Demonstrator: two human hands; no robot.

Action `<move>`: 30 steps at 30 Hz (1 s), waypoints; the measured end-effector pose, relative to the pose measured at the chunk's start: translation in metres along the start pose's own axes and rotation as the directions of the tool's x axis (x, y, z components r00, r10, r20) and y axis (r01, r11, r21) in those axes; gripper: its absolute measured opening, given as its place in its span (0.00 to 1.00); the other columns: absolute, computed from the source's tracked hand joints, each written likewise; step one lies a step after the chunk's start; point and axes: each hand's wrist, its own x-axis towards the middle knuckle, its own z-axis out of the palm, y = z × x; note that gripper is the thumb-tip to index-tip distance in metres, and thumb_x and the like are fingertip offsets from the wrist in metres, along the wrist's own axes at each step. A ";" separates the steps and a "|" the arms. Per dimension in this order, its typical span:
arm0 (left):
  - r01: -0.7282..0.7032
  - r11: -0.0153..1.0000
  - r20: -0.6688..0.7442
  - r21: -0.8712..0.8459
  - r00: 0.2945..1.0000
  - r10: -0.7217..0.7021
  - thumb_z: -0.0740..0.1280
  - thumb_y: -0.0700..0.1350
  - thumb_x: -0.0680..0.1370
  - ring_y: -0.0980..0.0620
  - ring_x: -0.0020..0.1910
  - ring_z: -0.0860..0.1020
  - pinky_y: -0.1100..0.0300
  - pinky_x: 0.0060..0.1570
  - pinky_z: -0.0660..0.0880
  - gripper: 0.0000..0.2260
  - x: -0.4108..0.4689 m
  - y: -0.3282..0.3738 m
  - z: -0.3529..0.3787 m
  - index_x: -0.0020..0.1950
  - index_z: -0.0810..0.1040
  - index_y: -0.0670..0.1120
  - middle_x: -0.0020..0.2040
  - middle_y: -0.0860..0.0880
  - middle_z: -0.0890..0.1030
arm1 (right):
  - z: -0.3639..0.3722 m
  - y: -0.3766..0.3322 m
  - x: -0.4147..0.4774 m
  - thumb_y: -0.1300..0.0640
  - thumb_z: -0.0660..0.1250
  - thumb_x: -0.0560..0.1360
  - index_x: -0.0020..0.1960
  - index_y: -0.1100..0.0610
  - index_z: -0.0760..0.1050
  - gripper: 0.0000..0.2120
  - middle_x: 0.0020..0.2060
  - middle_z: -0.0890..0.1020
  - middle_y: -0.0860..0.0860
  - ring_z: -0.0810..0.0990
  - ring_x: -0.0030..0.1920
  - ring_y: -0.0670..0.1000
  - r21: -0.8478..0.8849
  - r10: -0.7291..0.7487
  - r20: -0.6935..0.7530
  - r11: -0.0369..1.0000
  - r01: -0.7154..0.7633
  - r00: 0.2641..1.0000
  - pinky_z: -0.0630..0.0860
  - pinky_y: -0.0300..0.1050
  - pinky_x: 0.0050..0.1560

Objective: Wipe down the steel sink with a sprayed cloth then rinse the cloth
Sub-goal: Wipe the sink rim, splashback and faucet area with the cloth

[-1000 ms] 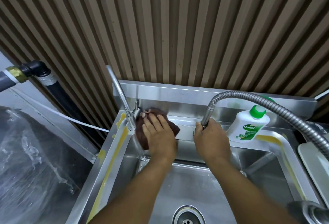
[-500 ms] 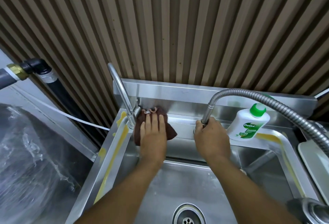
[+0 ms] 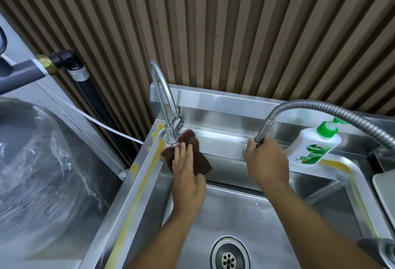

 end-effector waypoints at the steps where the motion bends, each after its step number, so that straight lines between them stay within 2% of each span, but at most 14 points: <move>1: 0.176 0.948 -0.062 -0.265 0.978 -0.199 0.58 0.39 0.75 0.47 0.77 0.65 0.47 0.75 0.64 0.31 -0.009 0.006 0.004 0.79 0.64 0.54 0.79 0.52 0.64 | 0.000 0.000 0.000 0.47 0.60 0.81 0.49 0.52 0.73 0.10 0.48 0.80 0.53 0.76 0.48 0.58 0.000 -0.001 0.003 1.000 0.001 1.000 0.71 0.49 0.46; 2: 0.344 0.796 -0.073 -0.498 0.898 -0.434 0.60 0.40 0.79 0.45 0.70 0.74 0.45 0.69 0.72 0.26 -0.014 0.016 0.007 0.77 0.68 0.56 0.75 0.51 0.71 | 0.000 0.001 0.000 0.47 0.60 0.82 0.50 0.52 0.73 0.10 0.49 0.79 0.53 0.76 0.48 0.58 0.001 0.000 0.005 1.000 0.000 1.000 0.70 0.49 0.46; 4: 0.536 0.366 0.054 -0.761 0.615 -0.787 0.64 0.43 0.81 0.44 0.51 0.82 0.46 0.52 0.80 0.13 -0.011 0.033 0.017 0.65 0.77 0.47 0.58 0.44 0.82 | 0.000 0.001 0.000 0.47 0.60 0.82 0.51 0.53 0.74 0.11 0.49 0.79 0.52 0.76 0.48 0.57 0.007 -0.002 0.005 1.000 0.002 1.000 0.70 0.49 0.46; 5: 0.546 0.212 0.140 -0.811 0.532 -0.835 0.64 0.42 0.80 0.43 0.42 0.81 0.50 0.43 0.79 0.08 -0.006 0.041 0.024 0.58 0.77 0.43 0.47 0.43 0.82 | 0.000 0.002 0.000 0.46 0.60 0.82 0.52 0.53 0.74 0.11 0.49 0.80 0.52 0.76 0.48 0.57 0.011 -0.004 0.004 1.000 0.004 1.000 0.72 0.50 0.47; 7: 0.561 0.072 0.275 -0.825 0.510 -0.815 0.63 0.38 0.78 0.44 0.33 0.76 0.57 0.31 0.74 0.05 0.003 0.056 0.033 0.53 0.75 0.39 0.37 0.41 0.78 | 0.001 0.002 0.000 0.46 0.60 0.82 0.51 0.53 0.75 0.11 0.50 0.80 0.52 0.77 0.50 0.58 0.015 -0.011 0.002 1.000 0.011 1.000 0.73 0.51 0.49; 9: 0.632 0.028 0.378 -0.774 0.498 -0.781 0.60 0.33 0.76 0.43 0.36 0.78 0.56 0.34 0.76 0.09 0.010 0.066 0.041 0.55 0.75 0.37 0.41 0.40 0.79 | 0.000 0.002 0.001 0.47 0.60 0.81 0.51 0.53 0.74 0.11 0.50 0.80 0.53 0.77 0.51 0.59 0.017 -0.007 0.005 1.000 0.006 1.000 0.71 0.50 0.48; 12: 0.749 -0.013 0.512 -0.663 0.441 -0.737 0.57 0.29 0.72 0.38 0.45 0.79 0.44 0.48 0.80 0.17 0.019 0.069 0.047 0.59 0.75 0.33 0.49 0.36 0.81 | -0.002 0.002 -0.001 0.47 0.60 0.82 0.51 0.54 0.74 0.11 0.50 0.79 0.53 0.76 0.51 0.59 0.005 -0.010 0.013 1.000 0.010 1.000 0.69 0.49 0.47; 15: 0.781 0.036 0.563 -0.623 0.481 -0.672 0.55 0.28 0.72 0.38 0.42 0.79 0.44 0.37 0.82 0.11 0.030 0.086 0.024 0.47 0.75 0.34 0.46 0.36 0.80 | -0.001 0.003 0.000 0.47 0.60 0.82 0.52 0.54 0.74 0.11 0.50 0.79 0.53 0.77 0.50 0.58 0.014 -0.013 0.007 1.000 0.013 1.000 0.71 0.50 0.47; 17: 0.754 0.052 0.548 -0.655 0.520 -0.655 0.55 0.28 0.73 0.39 0.37 0.80 0.48 0.31 0.80 0.08 0.036 0.088 0.008 0.41 0.73 0.36 0.42 0.36 0.80 | 0.000 0.003 0.001 0.47 0.60 0.81 0.51 0.54 0.74 0.11 0.49 0.79 0.53 0.77 0.50 0.58 0.016 -0.012 0.001 1.000 0.012 1.000 0.70 0.50 0.47; 19: 0.701 0.010 0.509 -0.713 0.528 -0.680 0.54 0.27 0.72 0.41 0.35 0.81 0.49 0.35 0.81 0.10 0.041 0.074 0.003 0.40 0.73 0.36 0.39 0.38 0.80 | 0.001 0.003 0.001 0.47 0.60 0.81 0.51 0.54 0.74 0.11 0.49 0.79 0.53 0.77 0.49 0.59 0.016 -0.017 0.001 1.000 0.017 1.000 0.70 0.50 0.47; 21: 0.648 0.003 0.429 -0.761 0.508 -0.747 0.53 0.26 0.72 0.41 0.39 0.81 0.47 0.43 0.80 0.16 0.042 0.055 0.013 0.50 0.77 0.36 0.45 0.38 0.82 | 0.000 0.002 0.001 0.47 0.60 0.81 0.52 0.55 0.75 0.12 0.50 0.79 0.53 0.77 0.50 0.59 0.015 -0.011 0.006 1.000 0.011 1.000 0.71 0.50 0.47; 24: 0.647 0.027 0.343 -0.762 0.439 -0.830 0.52 0.27 0.73 0.41 0.40 0.78 0.50 0.39 0.77 0.20 0.039 0.040 0.023 0.61 0.74 0.35 0.47 0.38 0.80 | 0.000 0.003 0.001 0.47 0.60 0.81 0.52 0.54 0.75 0.12 0.51 0.79 0.53 0.77 0.50 0.59 0.005 -0.008 0.009 1.000 0.008 1.000 0.71 0.50 0.48; 27: 0.552 0.115 0.239 -0.826 0.527 -0.816 0.53 0.26 0.74 0.42 0.41 0.78 0.52 0.40 0.78 0.19 0.054 0.044 0.003 0.58 0.76 0.38 0.44 0.41 0.78 | 0.002 0.004 0.003 0.47 0.60 0.81 0.52 0.54 0.75 0.12 0.50 0.79 0.52 0.77 0.49 0.58 0.004 -0.021 -0.002 1.000 0.021 1.000 0.72 0.50 0.48; 30: 0.494 0.118 0.216 -0.862 0.567 -0.795 0.52 0.26 0.75 0.43 0.39 0.79 0.45 0.46 0.81 0.17 0.061 0.053 -0.004 0.51 0.76 0.40 0.43 0.43 0.79 | 0.004 0.005 0.004 0.47 0.60 0.81 0.52 0.54 0.76 0.11 0.49 0.78 0.52 0.77 0.49 0.58 0.000 -0.023 -0.007 1.000 0.023 1.000 0.71 0.49 0.48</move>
